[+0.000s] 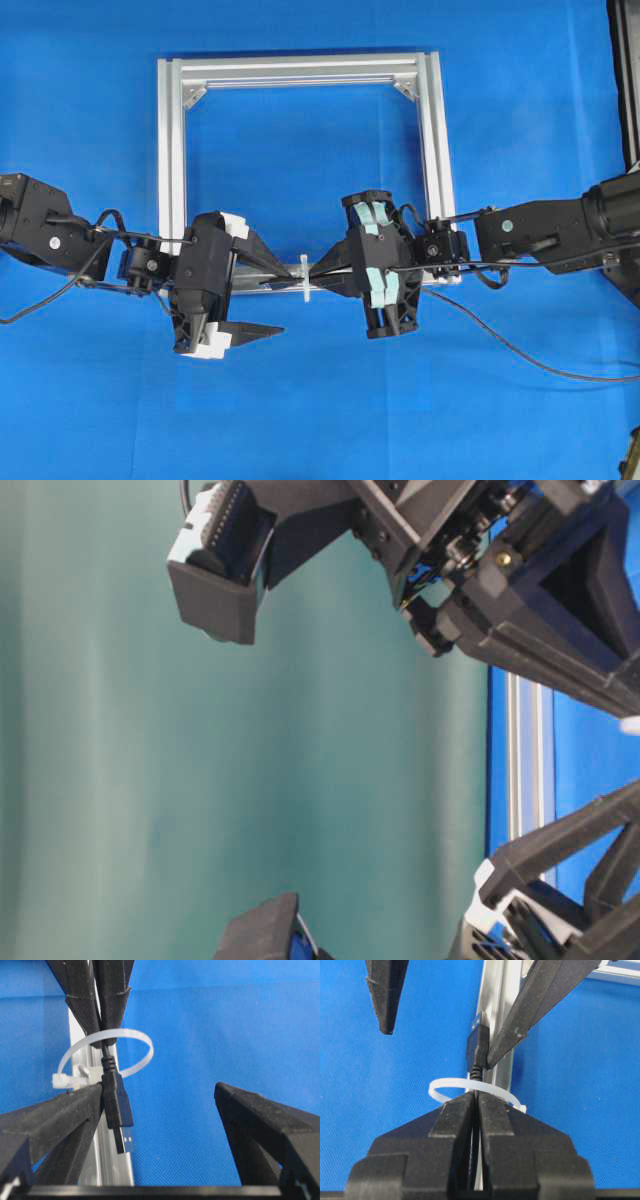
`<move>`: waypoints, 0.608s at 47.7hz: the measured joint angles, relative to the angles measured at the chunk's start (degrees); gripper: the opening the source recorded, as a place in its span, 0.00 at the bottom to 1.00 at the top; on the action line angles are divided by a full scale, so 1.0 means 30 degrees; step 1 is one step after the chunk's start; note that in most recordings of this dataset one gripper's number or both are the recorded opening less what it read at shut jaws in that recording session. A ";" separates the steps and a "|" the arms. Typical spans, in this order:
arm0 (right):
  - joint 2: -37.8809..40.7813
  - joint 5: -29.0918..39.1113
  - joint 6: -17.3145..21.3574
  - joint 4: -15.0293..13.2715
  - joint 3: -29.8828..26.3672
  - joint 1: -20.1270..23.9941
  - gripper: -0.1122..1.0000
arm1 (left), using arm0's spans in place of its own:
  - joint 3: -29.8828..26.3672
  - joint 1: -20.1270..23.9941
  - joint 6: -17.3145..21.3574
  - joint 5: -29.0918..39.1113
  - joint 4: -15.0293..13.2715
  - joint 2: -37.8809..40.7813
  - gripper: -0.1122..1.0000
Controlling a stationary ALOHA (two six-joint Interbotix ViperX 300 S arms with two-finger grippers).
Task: Insert the wire through the string loop located in the center.
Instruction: 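Close the left gripper on the USB plug beyond the loop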
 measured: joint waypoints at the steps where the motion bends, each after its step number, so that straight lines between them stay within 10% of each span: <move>1: 0.0000 0.0000 0.0000 0.0000 0.0000 0.0000 0.08 | -0.0029 0.0029 0.0029 0.0000 0.0000 0.0029 0.91; 29: 0.0000 0.0000 0.0000 0.0000 0.0000 0.0000 0.08 | 0.0000 0.0000 0.0029 0.0000 -0.0029 0.0029 0.84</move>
